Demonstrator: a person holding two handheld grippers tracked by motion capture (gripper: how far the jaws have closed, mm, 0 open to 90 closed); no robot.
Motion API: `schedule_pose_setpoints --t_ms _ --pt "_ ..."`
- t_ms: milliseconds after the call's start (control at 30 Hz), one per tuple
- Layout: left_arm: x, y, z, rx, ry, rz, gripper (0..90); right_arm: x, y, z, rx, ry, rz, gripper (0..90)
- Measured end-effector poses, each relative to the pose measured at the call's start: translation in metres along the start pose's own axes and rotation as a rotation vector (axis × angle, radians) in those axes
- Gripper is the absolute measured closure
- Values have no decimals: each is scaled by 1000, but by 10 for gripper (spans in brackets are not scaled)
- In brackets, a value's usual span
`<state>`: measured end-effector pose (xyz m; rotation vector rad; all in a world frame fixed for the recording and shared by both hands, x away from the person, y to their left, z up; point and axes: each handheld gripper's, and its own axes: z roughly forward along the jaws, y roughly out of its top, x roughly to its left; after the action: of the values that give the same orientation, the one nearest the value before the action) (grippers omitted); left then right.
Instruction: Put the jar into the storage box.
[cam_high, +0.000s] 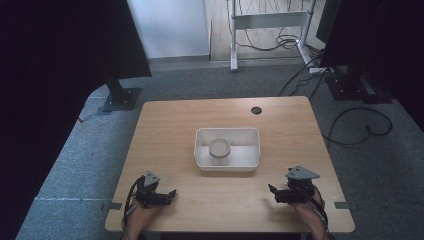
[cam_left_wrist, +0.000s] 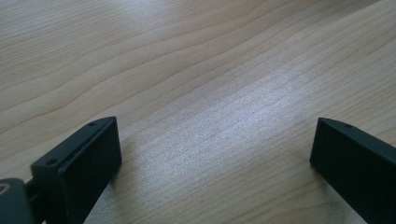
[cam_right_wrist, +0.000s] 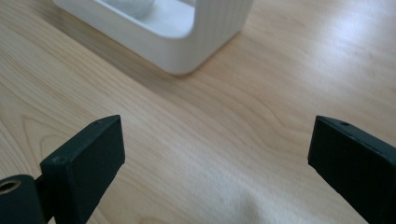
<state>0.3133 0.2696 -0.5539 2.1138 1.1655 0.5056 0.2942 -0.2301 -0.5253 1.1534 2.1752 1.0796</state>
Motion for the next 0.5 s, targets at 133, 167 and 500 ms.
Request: schedule_pose_setpoints --t_ms 133,167,500 --pt "0 0 0 0 0 1 20 -3 -11 0 20 -11 15 35" --pt "0 0 0 0 0 0 20 -3 -13 0 24 -15 19 35" --pt "0 0 0 0 0 0 19 -6 -33 4 88 -36 47 37"
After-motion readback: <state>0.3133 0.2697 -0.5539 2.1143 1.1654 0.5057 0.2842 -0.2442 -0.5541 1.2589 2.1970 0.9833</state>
